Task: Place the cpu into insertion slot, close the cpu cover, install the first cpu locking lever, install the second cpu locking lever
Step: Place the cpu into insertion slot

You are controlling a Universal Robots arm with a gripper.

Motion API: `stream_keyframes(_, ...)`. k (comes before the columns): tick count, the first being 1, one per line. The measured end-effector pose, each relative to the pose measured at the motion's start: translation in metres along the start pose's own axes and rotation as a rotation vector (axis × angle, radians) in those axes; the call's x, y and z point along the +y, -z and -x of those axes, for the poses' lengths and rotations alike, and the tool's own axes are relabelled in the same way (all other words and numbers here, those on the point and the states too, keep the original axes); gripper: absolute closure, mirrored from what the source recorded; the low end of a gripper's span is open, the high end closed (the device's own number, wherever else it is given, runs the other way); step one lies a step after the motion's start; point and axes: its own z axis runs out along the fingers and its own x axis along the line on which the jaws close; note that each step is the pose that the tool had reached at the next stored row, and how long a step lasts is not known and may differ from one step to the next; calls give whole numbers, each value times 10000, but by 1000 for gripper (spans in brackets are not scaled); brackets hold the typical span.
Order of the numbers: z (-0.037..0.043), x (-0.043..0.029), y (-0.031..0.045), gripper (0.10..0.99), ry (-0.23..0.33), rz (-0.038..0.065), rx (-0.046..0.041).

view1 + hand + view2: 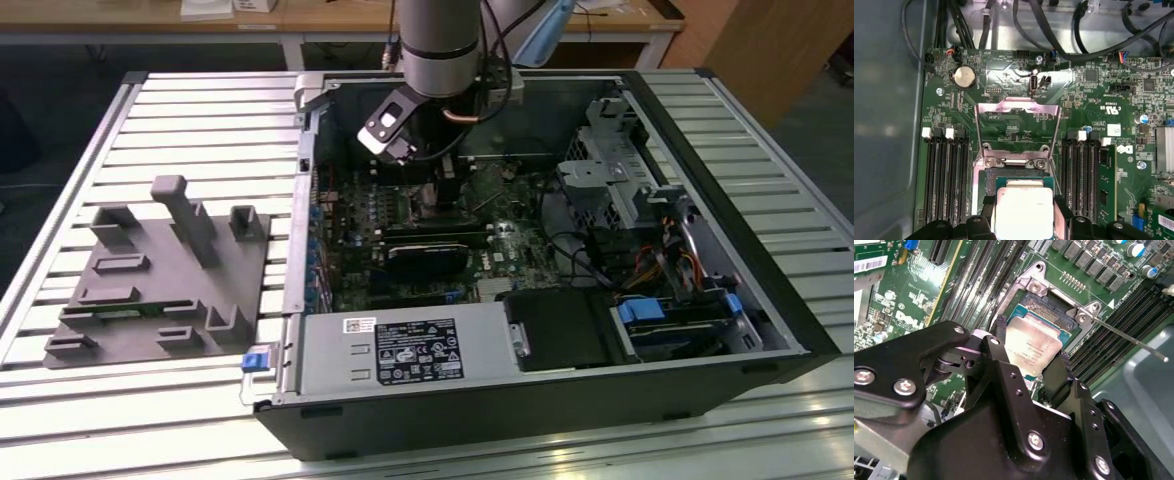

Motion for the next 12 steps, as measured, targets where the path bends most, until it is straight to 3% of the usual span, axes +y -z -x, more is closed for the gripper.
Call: stream_keyframes(12, -20, -25, -134, 545, -2, 0, 0)
